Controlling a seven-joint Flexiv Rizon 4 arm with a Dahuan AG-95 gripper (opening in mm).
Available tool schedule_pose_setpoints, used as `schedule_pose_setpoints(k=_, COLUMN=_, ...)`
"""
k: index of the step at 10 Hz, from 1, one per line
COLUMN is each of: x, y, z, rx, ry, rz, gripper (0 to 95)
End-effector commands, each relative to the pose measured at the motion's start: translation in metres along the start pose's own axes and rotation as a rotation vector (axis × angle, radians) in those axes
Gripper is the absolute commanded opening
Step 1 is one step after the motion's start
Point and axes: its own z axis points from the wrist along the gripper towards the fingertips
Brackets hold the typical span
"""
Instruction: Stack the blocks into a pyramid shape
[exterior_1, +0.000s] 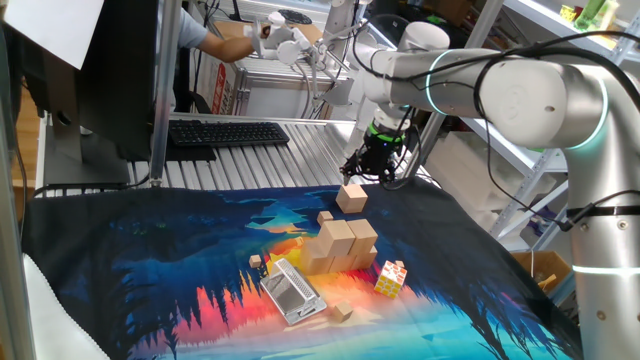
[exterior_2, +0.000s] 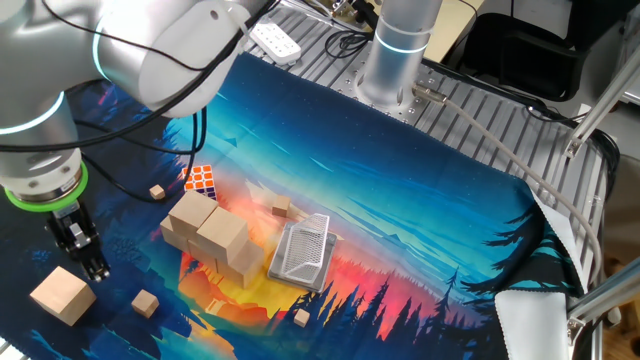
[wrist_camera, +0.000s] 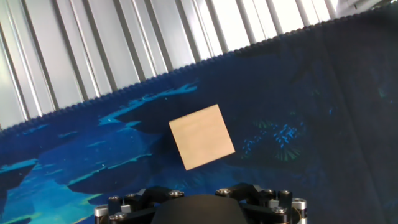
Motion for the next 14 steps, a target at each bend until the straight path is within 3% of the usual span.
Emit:
schedule_pose_setpoints(k=1, x=-0.002, y=0.006, z=-0.004, rx=-0.001, ry=0.01, rz=0.019, gripper=95.0)
schedule_pose_setpoints(k=5, x=-0.002, y=0.028, z=-0.034, rx=0.012, ry=0.023, rz=0.077, gripper=95.0)
schedule_pose_setpoints(k=7, x=-0.002, y=0.038, z=-0.04, rx=0.021, ry=0.013, rz=0.091, gripper=95.0)
schedule_pose_setpoints(k=11, x=-0.001, y=0.04, z=-0.037, rx=0.017, ry=0.006, rz=0.097, gripper=95.0)
schedule_pose_setpoints(k=14, x=-0.001, y=0.031, z=-0.025, rx=0.018, ry=0.01, rz=0.088, gripper=95.0)
